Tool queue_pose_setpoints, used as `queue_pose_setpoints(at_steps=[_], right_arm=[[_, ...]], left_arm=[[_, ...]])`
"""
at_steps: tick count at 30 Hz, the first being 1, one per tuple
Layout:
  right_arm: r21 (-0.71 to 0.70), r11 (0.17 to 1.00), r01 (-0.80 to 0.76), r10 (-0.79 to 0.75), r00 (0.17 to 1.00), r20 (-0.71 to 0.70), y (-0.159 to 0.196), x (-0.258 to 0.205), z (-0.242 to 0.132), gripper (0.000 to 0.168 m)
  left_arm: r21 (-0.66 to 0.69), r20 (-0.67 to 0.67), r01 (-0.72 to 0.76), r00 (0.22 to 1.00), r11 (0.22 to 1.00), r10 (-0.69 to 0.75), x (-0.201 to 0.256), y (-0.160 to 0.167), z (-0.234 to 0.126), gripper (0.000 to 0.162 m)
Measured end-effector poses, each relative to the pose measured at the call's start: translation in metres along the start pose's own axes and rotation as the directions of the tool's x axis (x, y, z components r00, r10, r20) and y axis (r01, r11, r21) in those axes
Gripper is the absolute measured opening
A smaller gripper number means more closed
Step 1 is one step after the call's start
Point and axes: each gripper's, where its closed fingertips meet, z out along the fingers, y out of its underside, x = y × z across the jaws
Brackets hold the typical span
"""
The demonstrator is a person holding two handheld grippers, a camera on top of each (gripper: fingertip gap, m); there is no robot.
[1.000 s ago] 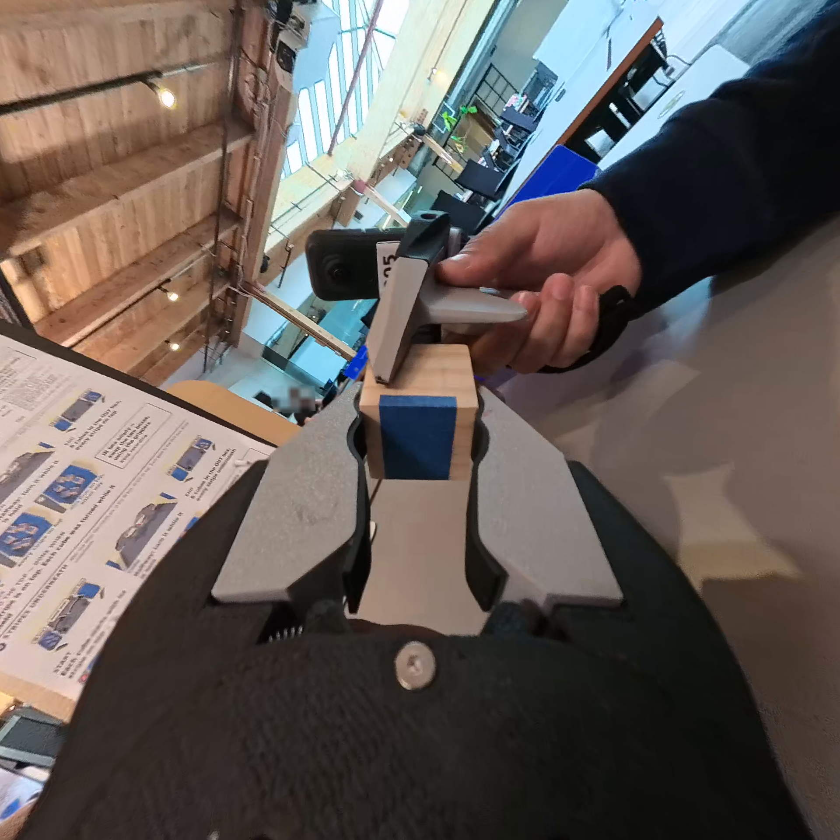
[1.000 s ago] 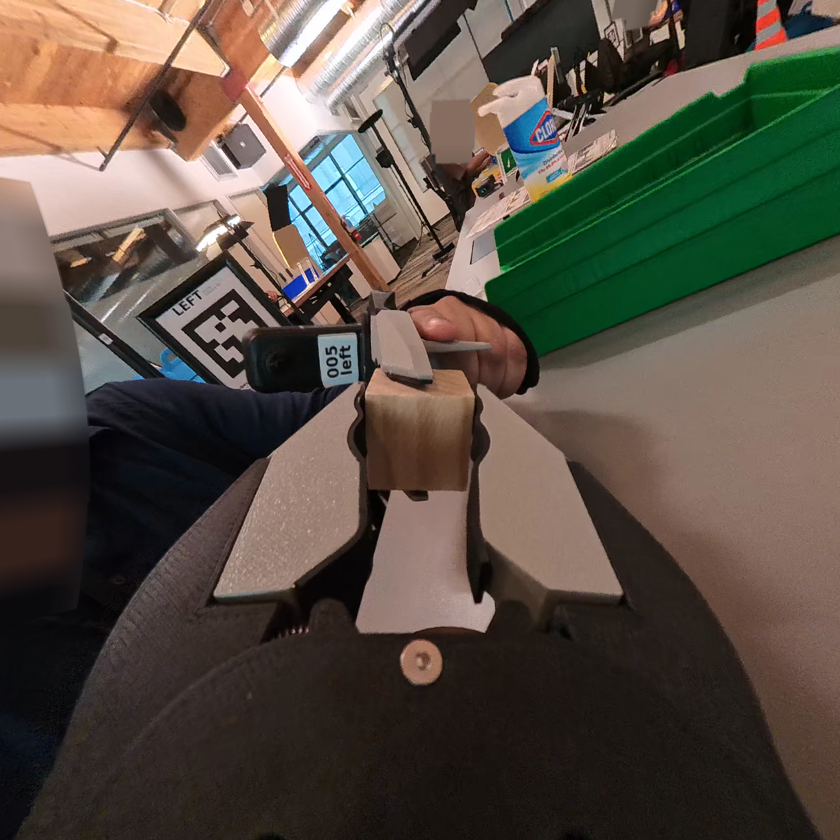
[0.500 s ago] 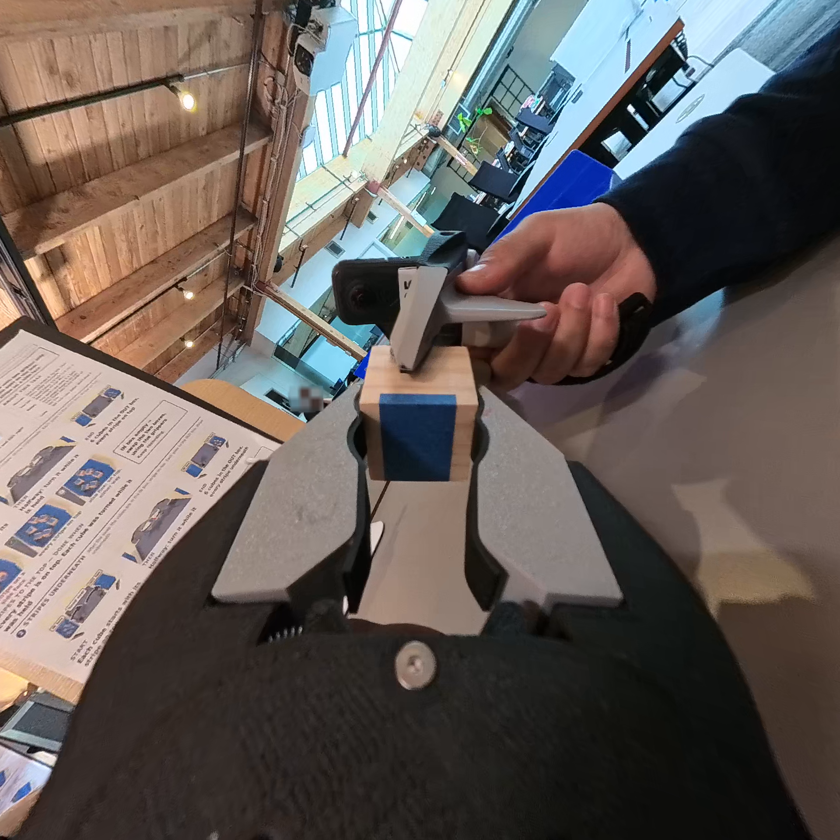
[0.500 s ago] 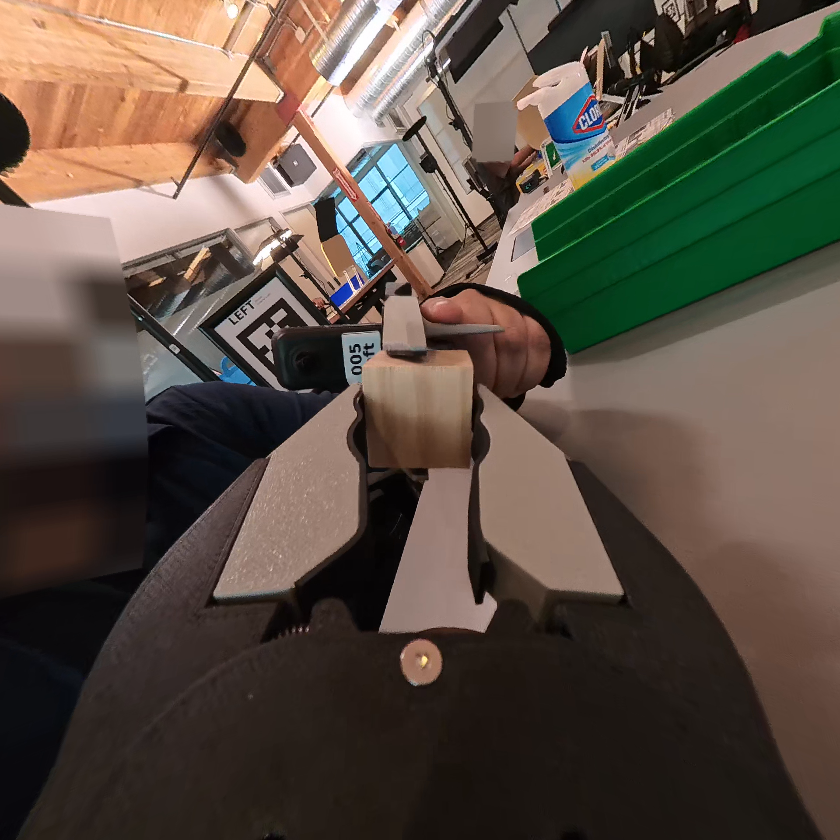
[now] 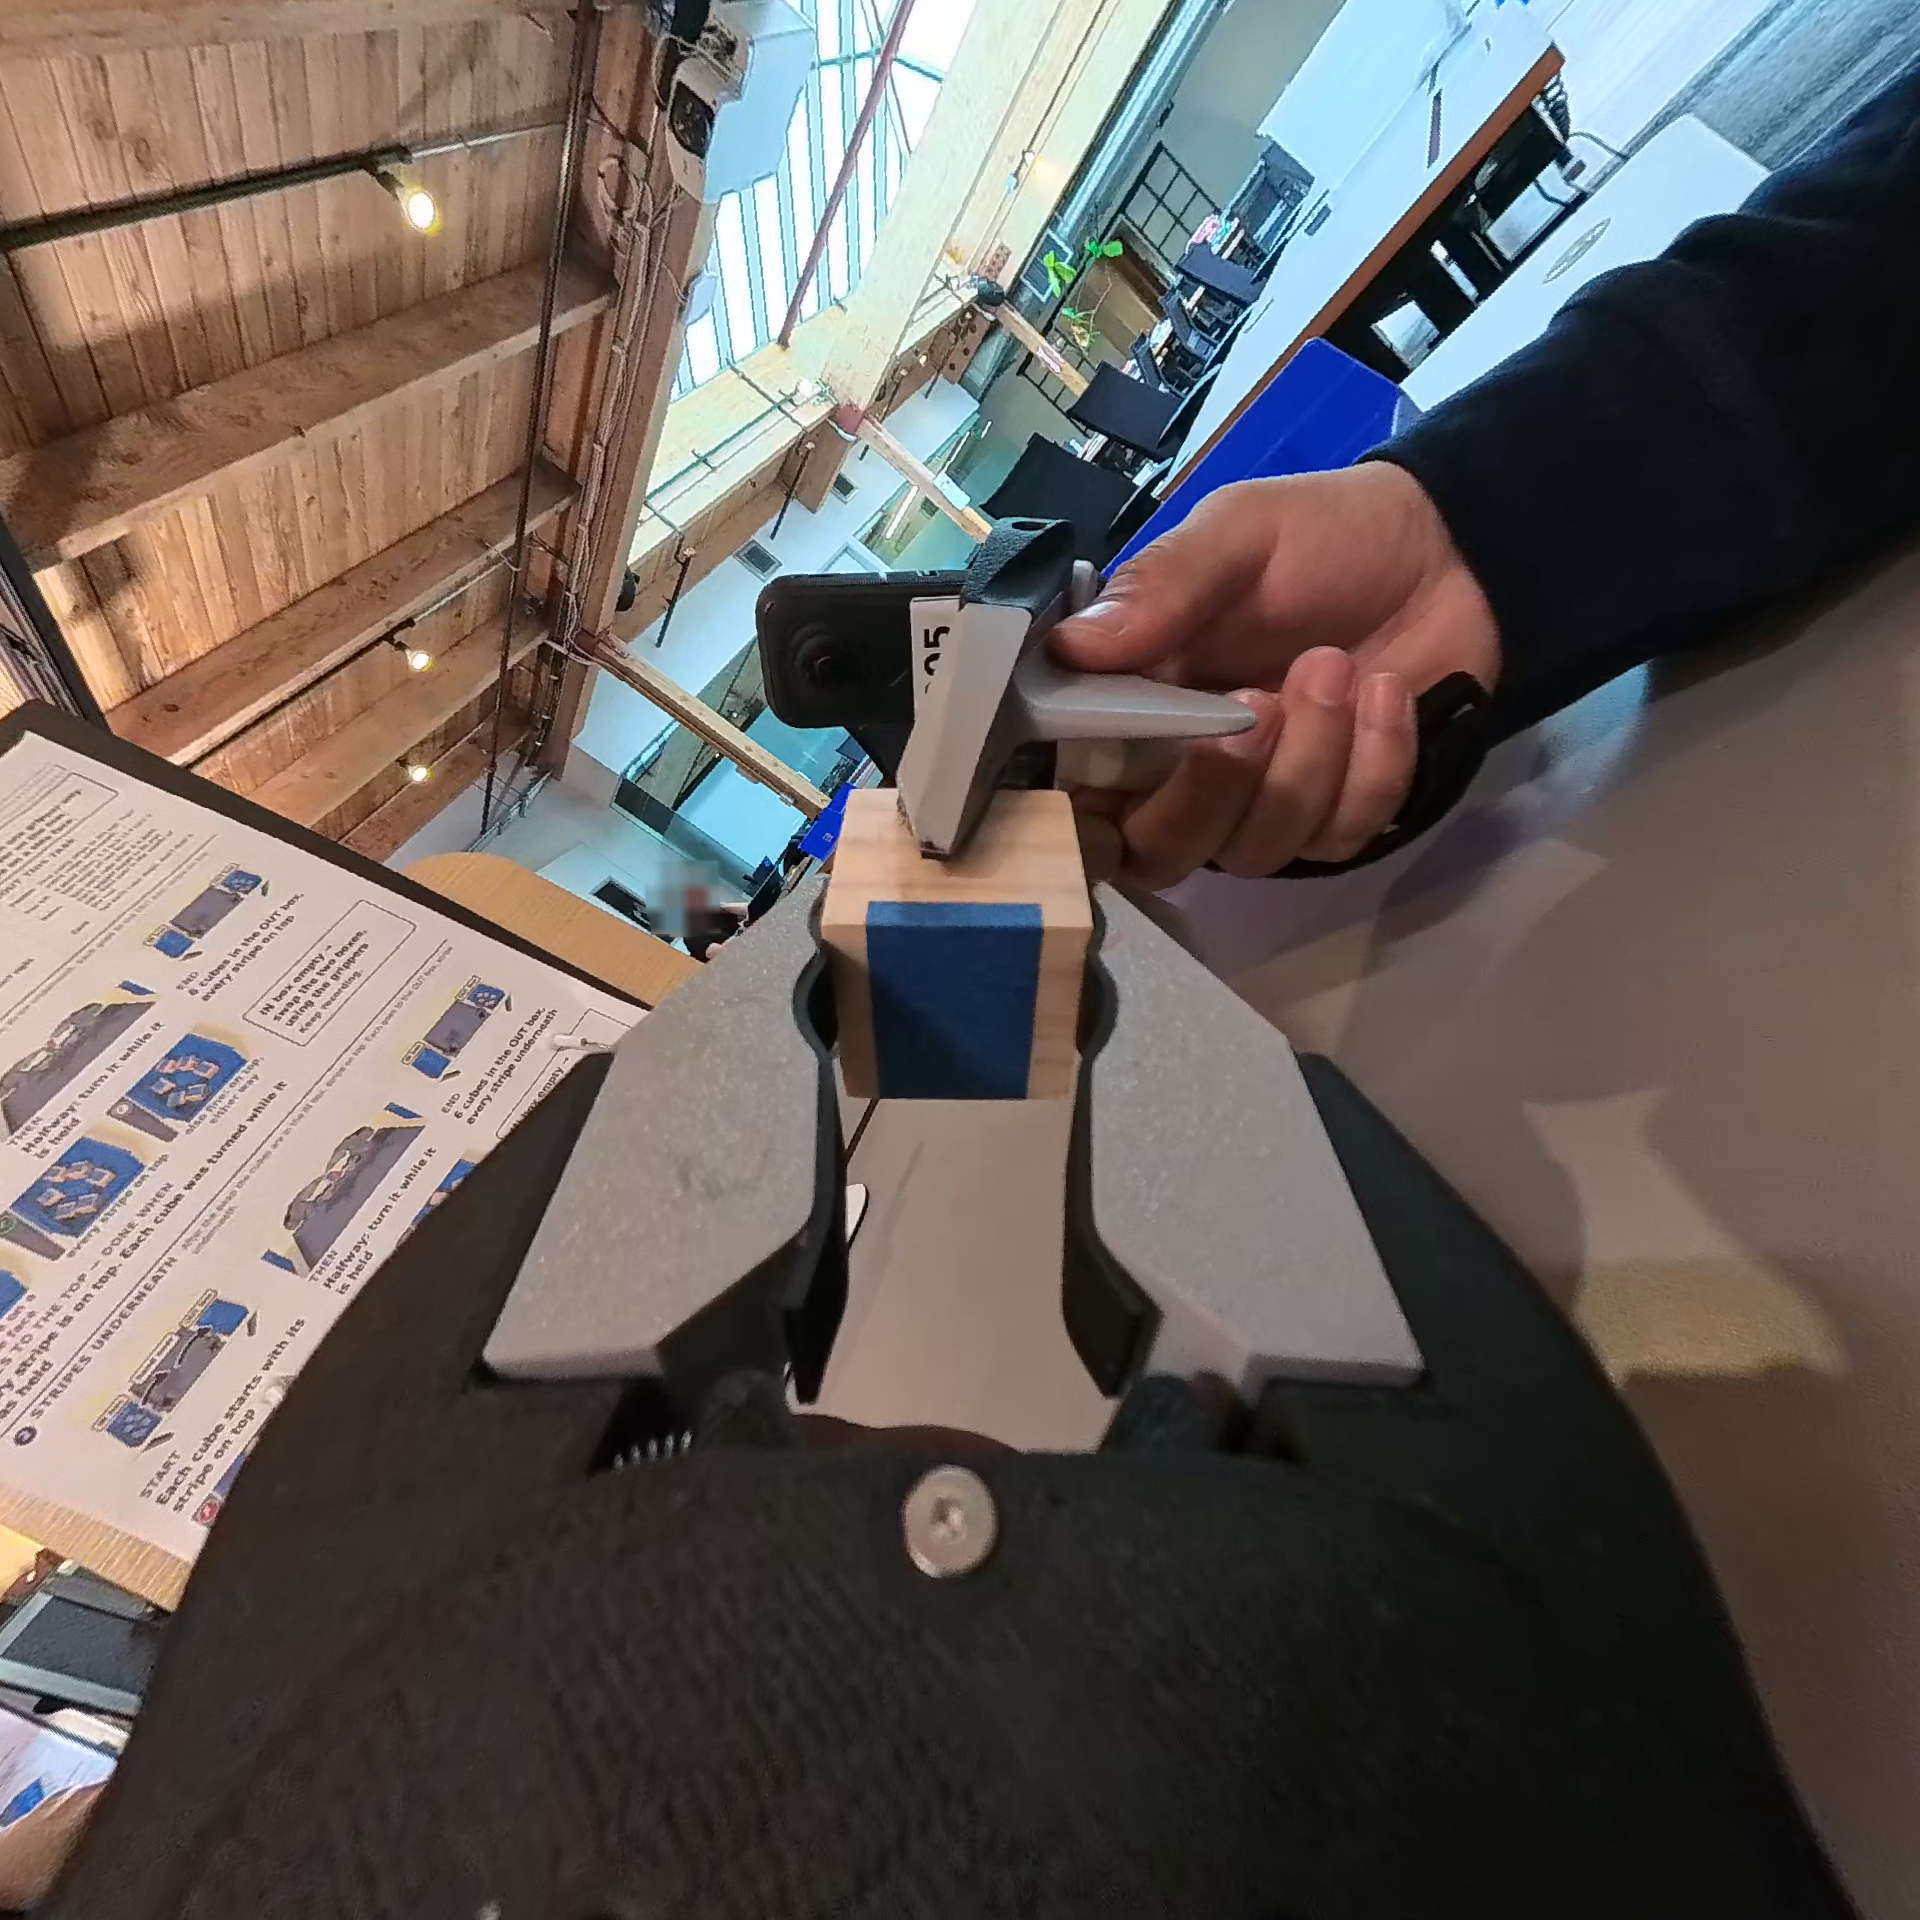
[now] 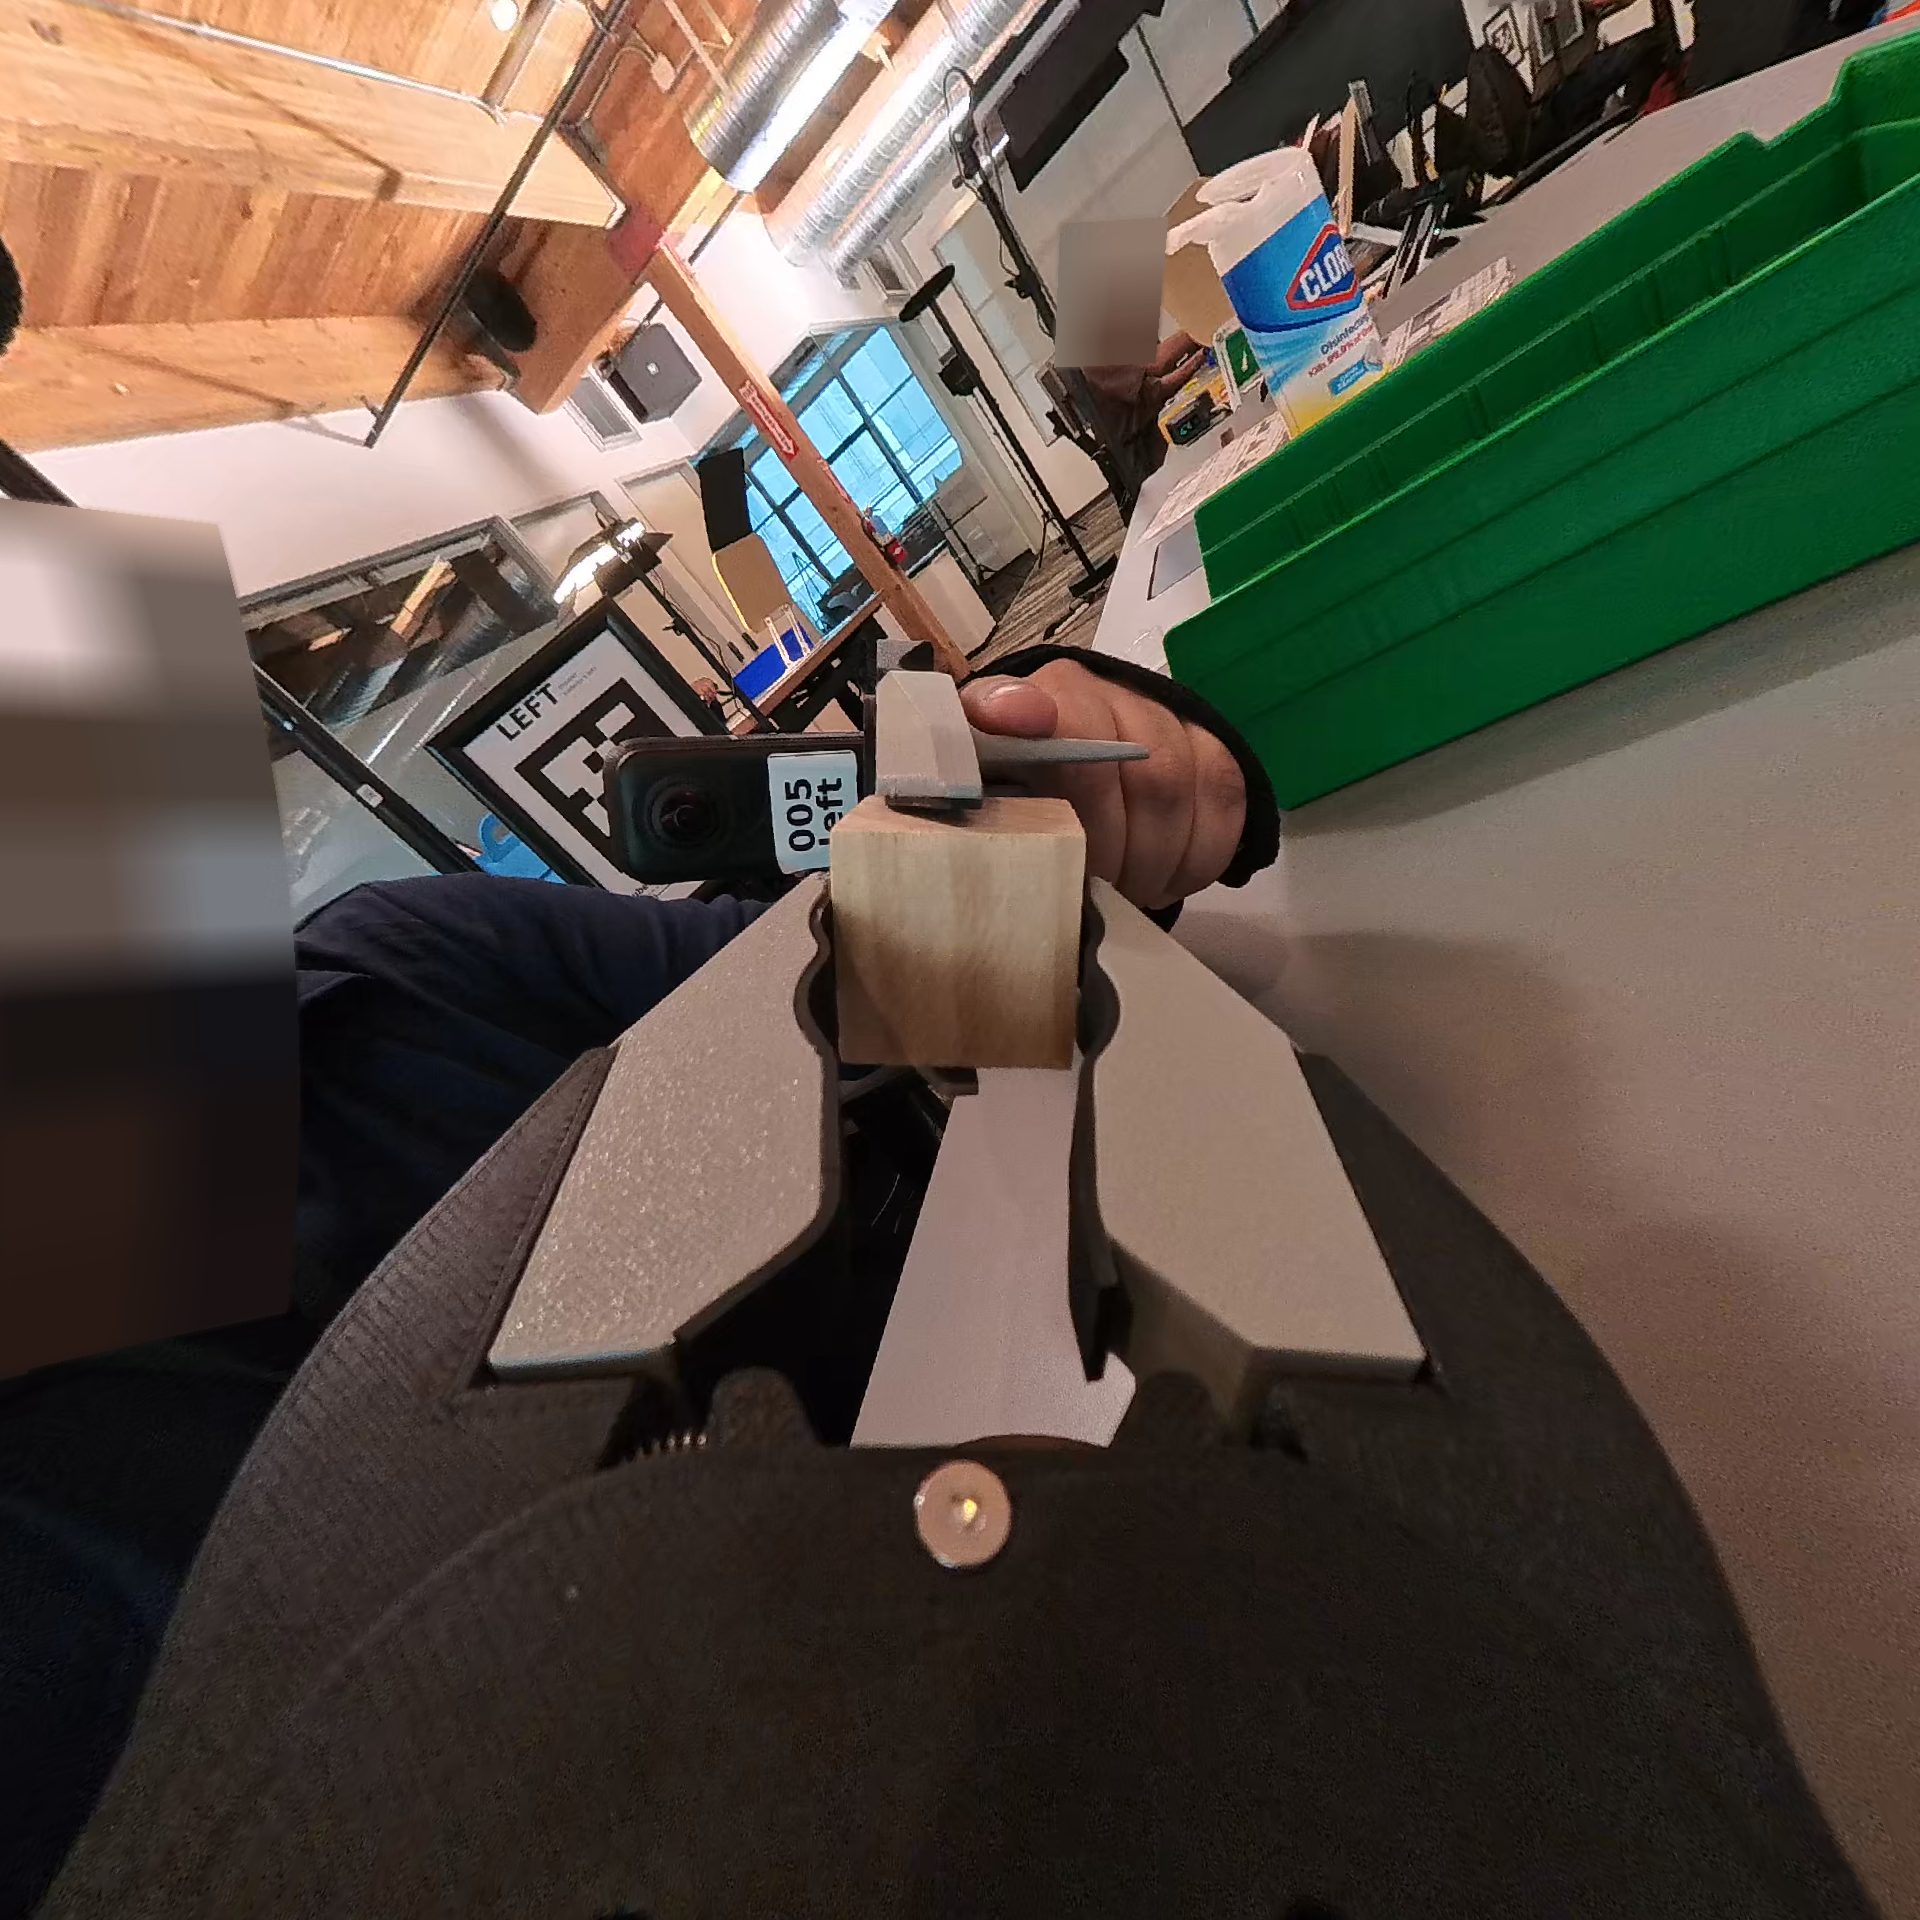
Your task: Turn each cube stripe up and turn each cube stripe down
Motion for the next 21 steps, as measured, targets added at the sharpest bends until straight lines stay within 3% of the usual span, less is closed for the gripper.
queue_pose_setpoints(at_steps=[8, 12, 16, 19, 21], right_arm=[[0.003, 0.998, 0.064, -0.064, 0.997, -0.049, -0.003, 0.000, 0.001, 0.042], [0.115, 0.986, 0.124, -0.114, 0.990, -0.089, -0.023, -0.013, -0.019, 0.042], [0.189, 0.942, 0.278, -0.212, 0.927, -0.308, -0.047, -0.044, -0.073, 0.042], [0.135, 0.909, 0.395, -0.241, 0.760, -0.603, -0.068, -0.056, -0.146, 0.042], [0.123, 0.923, 0.366, -0.157, 0.647, -0.746, -0.075, -0.051, -0.206, 0.042]], left_arm=[[0.025, 0.018, 0.035, 0.999, 0.999, -0.035, -0.001, -0.002, -0.002, 0.045], [0.061, 0.074, 0.111, 0.991, 0.992, -0.116, -0.015, -0.006, -0.006, 0.068], [0.049, 0.079, 0.119, 0.989, 0.992, -0.122, -0.017, -0.002, -0.007, 0.052], [0.015, 0.038, 0.082, 0.996, 0.996, -0.083, -0.003, 0.001, -0.001, 0.049], [0.016, -0.008, 0.066, 0.998, 0.998, -0.065, 0.008, -0.002, 0.001, 0.047]])
